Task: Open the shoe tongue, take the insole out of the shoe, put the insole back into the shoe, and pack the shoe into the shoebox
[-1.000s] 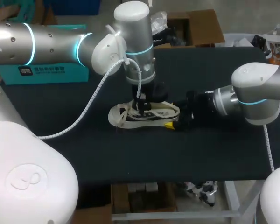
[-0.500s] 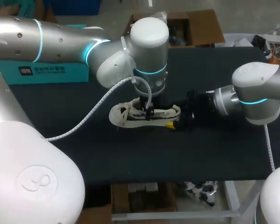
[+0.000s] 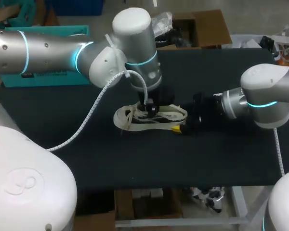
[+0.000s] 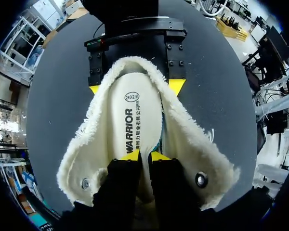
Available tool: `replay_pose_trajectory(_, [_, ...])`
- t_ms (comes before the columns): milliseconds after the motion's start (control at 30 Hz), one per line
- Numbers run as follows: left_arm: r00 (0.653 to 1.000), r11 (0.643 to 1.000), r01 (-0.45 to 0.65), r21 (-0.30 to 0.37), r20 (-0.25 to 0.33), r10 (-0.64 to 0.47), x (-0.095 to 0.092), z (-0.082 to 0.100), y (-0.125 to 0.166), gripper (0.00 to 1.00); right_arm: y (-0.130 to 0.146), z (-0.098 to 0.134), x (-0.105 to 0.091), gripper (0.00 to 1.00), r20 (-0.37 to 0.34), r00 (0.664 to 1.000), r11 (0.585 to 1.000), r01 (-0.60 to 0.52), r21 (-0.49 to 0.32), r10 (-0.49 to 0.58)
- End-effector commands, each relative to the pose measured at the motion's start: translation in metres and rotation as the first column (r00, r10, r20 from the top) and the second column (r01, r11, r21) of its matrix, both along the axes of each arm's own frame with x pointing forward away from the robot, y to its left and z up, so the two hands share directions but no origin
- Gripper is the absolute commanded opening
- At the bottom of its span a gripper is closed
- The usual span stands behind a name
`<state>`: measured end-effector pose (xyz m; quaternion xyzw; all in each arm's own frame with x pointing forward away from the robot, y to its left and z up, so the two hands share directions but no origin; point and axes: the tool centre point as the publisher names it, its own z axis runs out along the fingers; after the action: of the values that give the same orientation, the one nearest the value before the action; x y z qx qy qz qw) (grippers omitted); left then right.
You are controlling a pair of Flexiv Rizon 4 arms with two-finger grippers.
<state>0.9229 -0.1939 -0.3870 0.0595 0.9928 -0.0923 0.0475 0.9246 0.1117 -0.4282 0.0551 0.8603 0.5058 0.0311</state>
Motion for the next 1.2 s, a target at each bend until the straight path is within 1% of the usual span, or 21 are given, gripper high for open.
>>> replay_pose_trajectory(33, [0.997,0.993,0.039,-0.108,-0.063,-0.046,0.003,0.023,0.003,0.00,0.005,-0.005,-0.001,0.00,0.000,1.000,1.000,-0.004,0.003,0.004])
replay_pose_trajectory(167, [0.993,0.987,0.069,-0.144,-0.083,-0.082,-0.005,0.035,0.003,0.00,0.005,-0.005,-0.001,0.00,0.000,1.000,1.000,-0.004,0.003,0.004])
replay_pose_trajectory(233, [0.993,0.985,0.070,-0.155,-0.080,-0.083,-0.007,0.040,0.003,0.00,0.005,-0.005,-0.001,0.00,0.000,1.000,1.000,-0.004,0.003,0.004])
replay_pose_trajectory(333, [0.989,0.978,0.083,-0.191,-0.107,-0.105,-0.010,0.046,0.006,0.00,0.005,-0.005,-0.001,0.00,0.000,1.000,1.000,-0.004,0.003,0.004])
replay_pose_trajectory(500, [0.973,0.961,0.102,-0.257,-0.174,-0.150,-0.009,0.053,0.012,0.00,0.005,-0.005,-0.001,0.00,0.000,1.000,1.000,-0.004,0.003,0.004])
replay_pose_trajectory(567, [0.967,0.951,0.104,-0.290,-0.194,-0.165,-0.009,0.055,0.015,0.00,0.005,-0.005,-0.001,0.00,0.000,1.000,1.000,-0.004,0.003,0.004])
replay_pose_trajectory(600, [0.965,0.949,0.108,-0.296,-0.200,-0.172,-0.009,0.056,0.016,0.00,0.005,-0.005,-0.001,0.00,0.000,1.000,1.000,-0.004,0.003,0.004])
replay_pose_trajectory(667, [0.966,0.951,0.107,-0.290,-0.198,-0.169,-0.010,0.057,0.016,0.00,0.005,-0.005,-0.001,0.00,0.000,1.000,1.000,-0.004,0.003,0.004])
replay_pose_trajectory(767, [0.969,0.965,0.118,-0.233,-0.185,-0.163,-0.013,0.055,0.009,0.00,0.005,-0.005,-0.001,0.00,0.000,1.000,1.000,-0.004,0.003,0.004])
replay_pose_trajectory(800, [0.970,0.968,0.118,-0.220,-0.184,-0.160,-0.014,0.054,0.008,0.02,0.005,-0.005,-0.001,0.00,0.000,1.000,1.000,-0.004,0.003,0.004])
replay_pose_trajectory(867, [0.965,0.976,0.117,-0.184,-0.210,-0.156,-0.015,0.052,0.003,0.18,0.005,-0.005,-0.001,0.00,0.000,1.000,1.000,-0.004,0.003,0.004])
replay_pose_trajectory(933, [0.960,0.981,0.120,-0.153,-0.234,-0.154,-0.014,0.047,-0.001,0.24,0.005,-0.005,-0.001,0.00,0.000,1.000,1.000,-0.004,0.003,0.004])
replay_pose_trajectory(1000, [0.947,0.983,0.131,-0.131,-0.276,-0.163,-0.013,0.042,-0.004,0.21,0.005,-0.005,-0.001,0.00,0.000,1.000,1.000,-0.004,0.003,0.004])
replay_pose_trajectory(1033, [0.946,0.985,0.127,-0.117,-0.285,-0.156,-0.013,0.041,-0.004,0.18,0.005,-0.005,-0.001,0.00,0.000,1.000,1.000,-0.004,0.003,0.004])
replay_pose_trajectory(1067, [0.938,0.986,0.129,-0.105,-0.309,-0.156,-0.014,0.040,-0.004,0.04,0.005,-0.005,-0.001,0.00,0.000,1.000,1.000,-0.004,0.003,0.004])
replay_pose_trajectory(1100, [0.931,0.986,0.133,-0.098,-0.328,-0.158,-0.014,0.039,-0.004,0.00,0.005,-0.005,-0.001,0.00,0.000,1.000,1.000,-0.004,0.003,0.004])
replay_pose_trajectory(1133, [0.935,0.988,0.128,-0.088,-0.321,-0.150,-0.015,0.038,-0.003,0.00,0.005,-0.005,-0.001,0.00,0.000,1.000,1.000,-0.004,0.003,0.004])
replay_pose_trajectory(1200, [0.930,0.989,0.134,-0.065,-0.336,-0.148,-0.017,0.036,-0.001,0.00,0.005,-0.005,-0.001,0.00,0.000,1.000,1.000,-0.004,0.003,0.004])
